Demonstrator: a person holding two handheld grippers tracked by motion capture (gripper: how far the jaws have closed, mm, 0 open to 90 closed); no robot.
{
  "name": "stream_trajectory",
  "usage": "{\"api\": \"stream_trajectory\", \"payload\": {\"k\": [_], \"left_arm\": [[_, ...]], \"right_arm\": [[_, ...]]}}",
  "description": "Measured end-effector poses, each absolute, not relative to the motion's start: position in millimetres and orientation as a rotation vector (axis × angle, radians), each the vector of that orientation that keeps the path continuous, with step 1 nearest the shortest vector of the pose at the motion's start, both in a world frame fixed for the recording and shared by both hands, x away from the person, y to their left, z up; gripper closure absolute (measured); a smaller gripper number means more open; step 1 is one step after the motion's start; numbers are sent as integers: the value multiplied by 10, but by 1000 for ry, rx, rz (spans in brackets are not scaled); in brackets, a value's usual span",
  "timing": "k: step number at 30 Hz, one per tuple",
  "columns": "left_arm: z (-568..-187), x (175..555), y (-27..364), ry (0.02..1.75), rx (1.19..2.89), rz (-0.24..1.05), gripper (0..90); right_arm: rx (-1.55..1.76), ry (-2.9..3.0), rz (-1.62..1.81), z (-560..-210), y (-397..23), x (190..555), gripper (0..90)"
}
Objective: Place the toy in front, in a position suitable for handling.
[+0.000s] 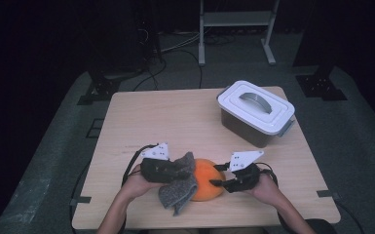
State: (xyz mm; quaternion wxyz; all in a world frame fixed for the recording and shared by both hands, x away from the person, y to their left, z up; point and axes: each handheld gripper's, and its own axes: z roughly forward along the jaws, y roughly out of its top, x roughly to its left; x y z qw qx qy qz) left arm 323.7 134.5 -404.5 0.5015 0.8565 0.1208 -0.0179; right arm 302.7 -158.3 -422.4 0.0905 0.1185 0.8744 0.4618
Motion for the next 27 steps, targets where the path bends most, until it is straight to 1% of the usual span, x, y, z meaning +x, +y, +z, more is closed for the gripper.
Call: {"api": "stream_trajectory", "payload": {"k": [2,4,10,13,15,16,20,22,24,27], "left_arm": [[-4012,3204,1274,257,2077,-47,715],[-4024,3188,1234,247,2106,-36,715],[-4093,3225,1314,269,2099,-77,715],[-4116,3228,1329,263,2101,-97,715],[-4122,3224,1310,266,2101,-98,714],[-4119,3223,1301,264,2102,-96,714],[-4072,3217,1287,264,2098,-64,715],[-4022,3217,1306,266,2090,-39,716],[-3970,3218,1345,267,2069,-11,716],[-3955,3233,1376,287,2055,19,714]], "right_arm": [[327,2596,1376,-4212,-1547,2999,492],[306,2599,1354,-4201,-1527,2985,471],[430,2635,1396,-4220,-1609,3075,276],[496,2668,1416,-4267,-1637,3127,244],[499,2681,1409,-4288,-1610,3129,239],[499,2683,1396,-4296,-1587,3121,259],[440,2645,1357,-4268,-1553,3073,456],[396,2582,1346,-4217,-1540,3029,527],[362,2519,1349,-4159,-1523,3004,548],[318,2474,1349,-4111,-1505,2991,540]]}}
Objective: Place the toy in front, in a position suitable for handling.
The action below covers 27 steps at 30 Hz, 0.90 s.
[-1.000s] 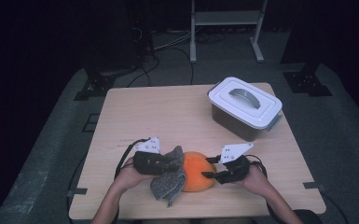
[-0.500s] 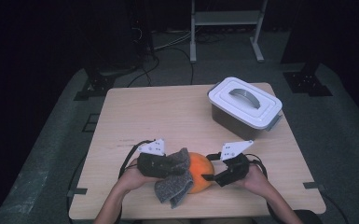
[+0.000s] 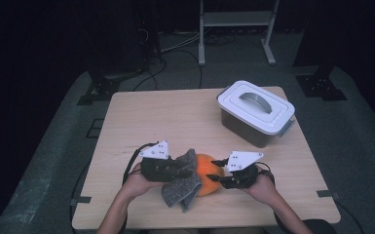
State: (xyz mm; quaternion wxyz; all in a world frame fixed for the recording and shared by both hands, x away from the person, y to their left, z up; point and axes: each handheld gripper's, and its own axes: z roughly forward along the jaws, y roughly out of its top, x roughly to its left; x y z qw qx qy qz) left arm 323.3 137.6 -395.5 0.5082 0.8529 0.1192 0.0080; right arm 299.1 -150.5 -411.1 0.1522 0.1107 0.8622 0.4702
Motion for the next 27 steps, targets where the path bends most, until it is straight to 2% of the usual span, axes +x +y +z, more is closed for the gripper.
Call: {"api": "stream_trajectory", "payload": {"k": [2,6,10,12,16,18,23,27], "left_arm": [[-3998,3247,1377,302,2073,19,714],[-4093,3238,1318,284,2100,-28,712],[-4114,3181,1215,201,2131,-99,708],[-4105,3167,1189,192,2147,-93,703],[-4067,3184,1217,208,2139,-68,710],[-4045,3195,1242,213,2141,-49,711],[-4055,3241,1356,275,2153,-8,710],[-4123,3279,1413,308,2130,-45,711]], "right_arm": [[327,2491,1356,-4142,-1512,3017,509],[400,2554,1398,-4182,-1579,3078,335],[487,2589,1460,-4197,-1637,3129,240],[488,2630,1426,-4234,-1604,3131,245],[455,2629,1405,-4269,-1585,3086,364],[425,2628,1397,-4279,-1576,3057,390],[380,2641,1374,-4280,-1590,3029,397],[386,2639,1377,-4280,-1593,3034,390]]}}
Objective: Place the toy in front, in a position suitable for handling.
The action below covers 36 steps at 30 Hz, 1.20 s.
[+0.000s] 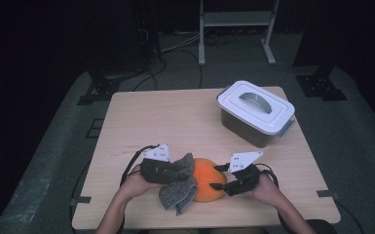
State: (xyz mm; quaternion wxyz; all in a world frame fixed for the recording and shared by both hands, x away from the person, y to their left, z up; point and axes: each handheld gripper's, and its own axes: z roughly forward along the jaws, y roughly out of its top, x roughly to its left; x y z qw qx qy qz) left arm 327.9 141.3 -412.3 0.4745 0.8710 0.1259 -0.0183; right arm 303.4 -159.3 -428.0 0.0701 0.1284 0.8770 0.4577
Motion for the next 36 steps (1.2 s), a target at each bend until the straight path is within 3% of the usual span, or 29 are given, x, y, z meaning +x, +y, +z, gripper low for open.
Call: {"api": "stream_trajectory", "payload": {"k": [9,25,36], "left_arm": [[-4038,3149,1154,170,2150,-55,708],[-4196,3327,1561,307,2149,-60,708],[-4064,3174,1188,156,2142,-57,707]], "right_arm": [[377,2636,1351,-4274,-1583,3044,389],[485,2624,1369,-4303,-1780,3183,424],[415,2612,1357,-4285,-1627,3098,437]]}}
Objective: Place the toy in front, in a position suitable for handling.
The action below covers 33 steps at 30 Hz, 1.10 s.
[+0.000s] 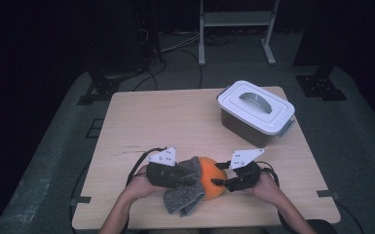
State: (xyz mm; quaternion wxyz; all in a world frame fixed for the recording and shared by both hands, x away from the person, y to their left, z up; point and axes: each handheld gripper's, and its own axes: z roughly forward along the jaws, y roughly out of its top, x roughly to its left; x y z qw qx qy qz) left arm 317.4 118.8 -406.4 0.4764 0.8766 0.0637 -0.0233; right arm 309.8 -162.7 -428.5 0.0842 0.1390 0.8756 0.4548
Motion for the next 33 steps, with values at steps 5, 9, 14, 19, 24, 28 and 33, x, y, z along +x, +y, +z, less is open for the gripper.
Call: {"api": "stream_trajectory", "payload": {"k": [5,9,14,19,24,28,33], "left_arm": [[-4152,3259,1331,224,2130,-76,709],[-4227,3307,1458,287,2156,-67,707],[-4273,3338,1503,314,2163,-85,705],[-4254,3337,1494,311,2151,-86,706],[-4170,3299,1412,273,2108,-81,706],[-4118,3269,1355,244,2101,-83,706],[-4187,3270,1379,250,2120,-119,706]], "right_arm": [[410,2628,1349,-4293,-1678,3130,453],[435,2646,1352,-4319,-1753,3180,454],[447,2662,1359,-4329,-1807,3194,454],[438,2662,1369,-4337,-1803,3188,455],[372,2664,1384,-4346,-1761,3132,469],[316,2659,1367,-4325,-1711,3084,460],[454,2667,1409,-4272,-1745,3146,284]]}}
